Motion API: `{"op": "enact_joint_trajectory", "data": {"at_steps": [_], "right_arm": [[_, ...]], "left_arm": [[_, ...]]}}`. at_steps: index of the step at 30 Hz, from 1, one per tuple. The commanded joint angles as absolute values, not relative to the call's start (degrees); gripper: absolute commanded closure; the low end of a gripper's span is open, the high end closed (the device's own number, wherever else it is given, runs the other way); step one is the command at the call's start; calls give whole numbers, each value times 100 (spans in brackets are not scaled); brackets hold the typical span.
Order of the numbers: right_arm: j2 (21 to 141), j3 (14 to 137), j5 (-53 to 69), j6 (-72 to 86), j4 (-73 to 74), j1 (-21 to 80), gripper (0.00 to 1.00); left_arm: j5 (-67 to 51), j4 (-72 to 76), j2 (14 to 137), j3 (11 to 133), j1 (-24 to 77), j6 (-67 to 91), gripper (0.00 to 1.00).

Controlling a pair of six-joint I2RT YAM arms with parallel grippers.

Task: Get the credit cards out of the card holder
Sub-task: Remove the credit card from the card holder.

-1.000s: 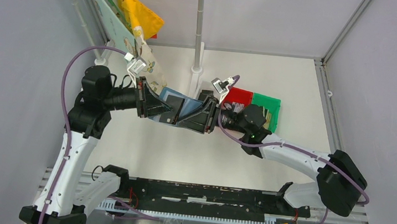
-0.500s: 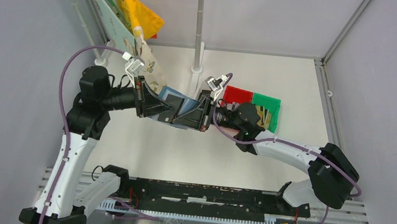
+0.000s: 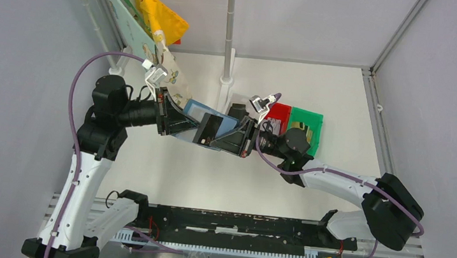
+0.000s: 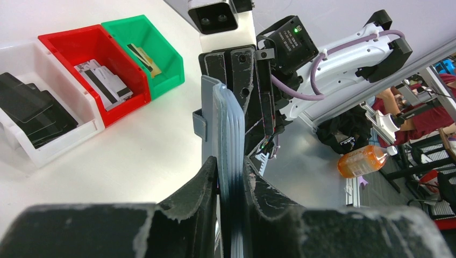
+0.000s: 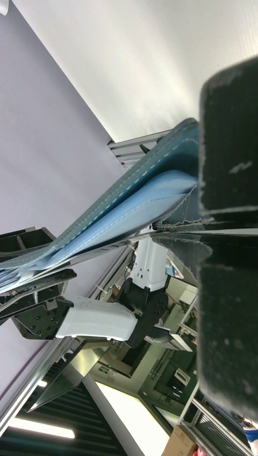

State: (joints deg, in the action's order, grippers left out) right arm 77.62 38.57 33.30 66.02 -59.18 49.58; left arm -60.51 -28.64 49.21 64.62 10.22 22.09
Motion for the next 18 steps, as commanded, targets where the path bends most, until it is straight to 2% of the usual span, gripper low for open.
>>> {"op": "enact_joint_trajectory", "data": {"at_steps": [1, 4, 5, 9, 10, 12, 13, 14, 16, 18], "right_arm": [[7637, 3853, 3272, 6513, -6160, 4921, 100], [7700, 4000, 3314, 6533, -6188, 4940, 98], [7720, 4064, 3323, 6545, -6188, 4955, 89], [7853, 4308, 3340, 6754, -6474, 4977, 68], [7903, 4342, 3341, 6863, -6591, 4976, 64], [7999, 4426, 3333, 7052, -6814, 4980, 63], [8041, 4458, 3331, 7144, -6941, 4980, 65], [8085, 4493, 3339, 7210, -7041, 4988, 73], [8112, 4485, 3302, 7329, -7191, 4990, 96], [8052, 4387, 3264, 7314, -7170, 4983, 100]], "left_arm": [[-6350, -2602, 4869, 6776, 1029, 2355, 93], [-6359, -2602, 4870, 6770, 1029, 2356, 98], [-6363, -2609, 4861, 6761, 1030, 2349, 98], [-6364, -2601, 4848, 6737, 1028, 2347, 98], [-6370, -2601, 4858, 6733, 1028, 2347, 98], [-6372, -2602, 4850, 6737, 1029, 2340, 98], [-6376, -2602, 4846, 6741, 1028, 2334, 98], [-6366, -2602, 4848, 6741, 1028, 2323, 98], [-6355, -2602, 4844, 6749, 1027, 2316, 98], [-6349, -2602, 4835, 6750, 1028, 2293, 98]]}}
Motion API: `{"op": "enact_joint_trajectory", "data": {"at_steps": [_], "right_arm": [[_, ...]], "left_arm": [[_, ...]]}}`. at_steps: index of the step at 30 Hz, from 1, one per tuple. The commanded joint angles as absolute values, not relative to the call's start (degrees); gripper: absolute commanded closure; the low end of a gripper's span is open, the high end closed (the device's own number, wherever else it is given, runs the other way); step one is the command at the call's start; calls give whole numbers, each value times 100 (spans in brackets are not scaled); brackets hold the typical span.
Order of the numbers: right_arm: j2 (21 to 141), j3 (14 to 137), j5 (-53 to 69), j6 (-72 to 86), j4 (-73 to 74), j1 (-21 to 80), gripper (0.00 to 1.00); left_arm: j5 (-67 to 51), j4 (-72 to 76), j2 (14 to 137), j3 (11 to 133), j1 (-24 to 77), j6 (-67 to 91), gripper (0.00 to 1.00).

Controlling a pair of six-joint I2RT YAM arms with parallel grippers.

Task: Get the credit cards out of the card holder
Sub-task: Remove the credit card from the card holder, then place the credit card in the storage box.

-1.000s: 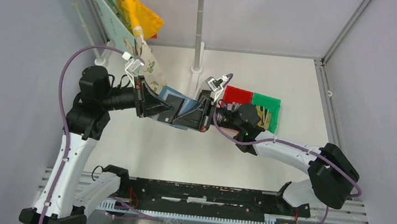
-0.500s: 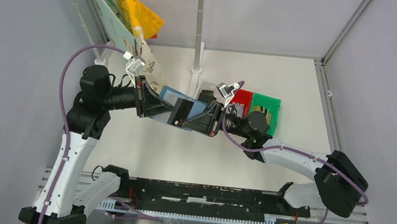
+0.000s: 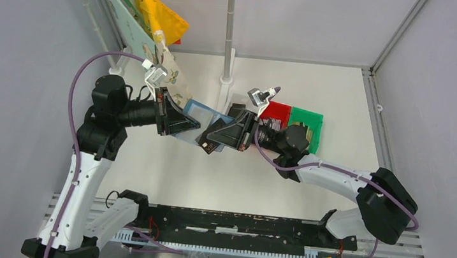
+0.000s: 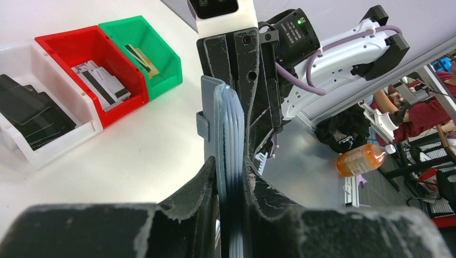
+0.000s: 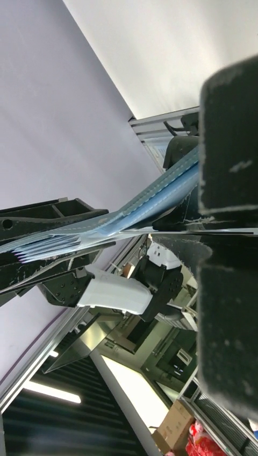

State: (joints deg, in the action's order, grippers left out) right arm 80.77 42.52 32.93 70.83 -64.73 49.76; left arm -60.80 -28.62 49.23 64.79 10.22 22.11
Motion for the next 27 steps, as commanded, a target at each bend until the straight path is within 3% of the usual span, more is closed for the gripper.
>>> {"op": "enact_joint_trajectory", "data": {"at_steps": [1, 9, 14, 20, 23, 27], "right_arm": [[7990, 4329, 3261, 7263, -7097, 4981, 100], [7006, 3800, 3633, 6073, -5155, 4361, 100], [6615, 4170, 3847, 4490, -2496, 3487, 100], [7852, 5869, 3209, 2372, 318, 3053, 100], [8893, 6864, 2903, 1871, 1101, 3049, 93], [10065, 7919, 2467, 1559, 1754, 3043, 92]], "left_arm": [[-6330, -2613, 4834, 6750, 1033, 2269, 98], [-5606, -3566, 4952, 7181, 1033, 929, 98], [-4998, -4245, 4971, 7308, 1025, -234, 98], [-5240, -4347, 4903, 7203, 1033, -291, 98], [-5493, -4504, 4866, 7269, 1034, -321, 98], [-5700, -4712, 4803, 7351, 1031, -394, 98]]}}
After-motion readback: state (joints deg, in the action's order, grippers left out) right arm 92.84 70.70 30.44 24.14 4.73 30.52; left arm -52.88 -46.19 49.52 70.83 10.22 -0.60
